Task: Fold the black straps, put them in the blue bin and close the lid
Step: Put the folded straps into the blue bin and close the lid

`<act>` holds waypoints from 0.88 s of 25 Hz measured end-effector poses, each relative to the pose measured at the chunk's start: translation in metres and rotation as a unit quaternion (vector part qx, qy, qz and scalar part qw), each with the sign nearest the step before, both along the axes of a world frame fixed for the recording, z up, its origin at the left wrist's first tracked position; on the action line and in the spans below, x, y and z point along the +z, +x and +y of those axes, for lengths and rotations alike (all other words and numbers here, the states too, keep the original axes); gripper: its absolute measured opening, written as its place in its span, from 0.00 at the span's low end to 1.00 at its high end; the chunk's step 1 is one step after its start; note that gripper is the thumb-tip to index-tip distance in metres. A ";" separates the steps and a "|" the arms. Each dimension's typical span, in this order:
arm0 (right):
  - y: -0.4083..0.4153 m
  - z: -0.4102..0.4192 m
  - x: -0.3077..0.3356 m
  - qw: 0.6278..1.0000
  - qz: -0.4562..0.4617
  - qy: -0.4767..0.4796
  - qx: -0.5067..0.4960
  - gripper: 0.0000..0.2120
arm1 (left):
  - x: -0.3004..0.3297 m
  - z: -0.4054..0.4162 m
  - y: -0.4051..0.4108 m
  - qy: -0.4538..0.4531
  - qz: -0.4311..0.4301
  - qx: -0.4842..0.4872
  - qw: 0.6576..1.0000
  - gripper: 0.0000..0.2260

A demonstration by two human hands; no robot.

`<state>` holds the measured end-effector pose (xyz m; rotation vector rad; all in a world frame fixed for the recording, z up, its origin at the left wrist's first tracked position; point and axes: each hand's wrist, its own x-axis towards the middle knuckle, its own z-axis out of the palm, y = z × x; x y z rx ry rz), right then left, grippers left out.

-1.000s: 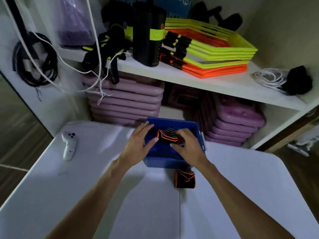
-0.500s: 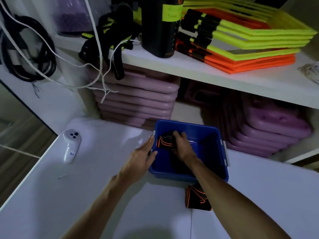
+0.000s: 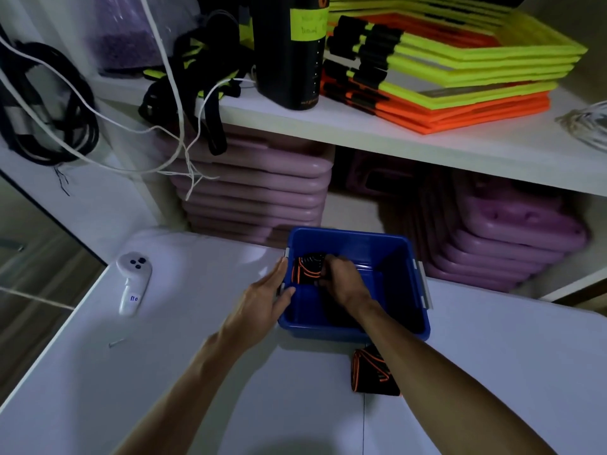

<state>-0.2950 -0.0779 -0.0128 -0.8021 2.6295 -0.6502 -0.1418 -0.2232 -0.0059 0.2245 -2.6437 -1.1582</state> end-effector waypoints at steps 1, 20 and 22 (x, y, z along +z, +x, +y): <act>0.002 0.001 0.003 1.000 0.008 -0.002 0.001 0.13 | 0.000 0.000 0.000 -0.003 0.002 -0.001 1.000 0.30; 0.144 0.200 -0.007 0.991 0.113 -0.067 -0.039 0.27 | 0.017 0.050 0.020 -0.125 0.000 0.039 0.991 0.28; 0.143 0.204 -0.021 0.988 0.156 0.014 0.011 0.38 | 0.014 0.053 0.019 -0.118 -0.006 0.042 0.992 0.29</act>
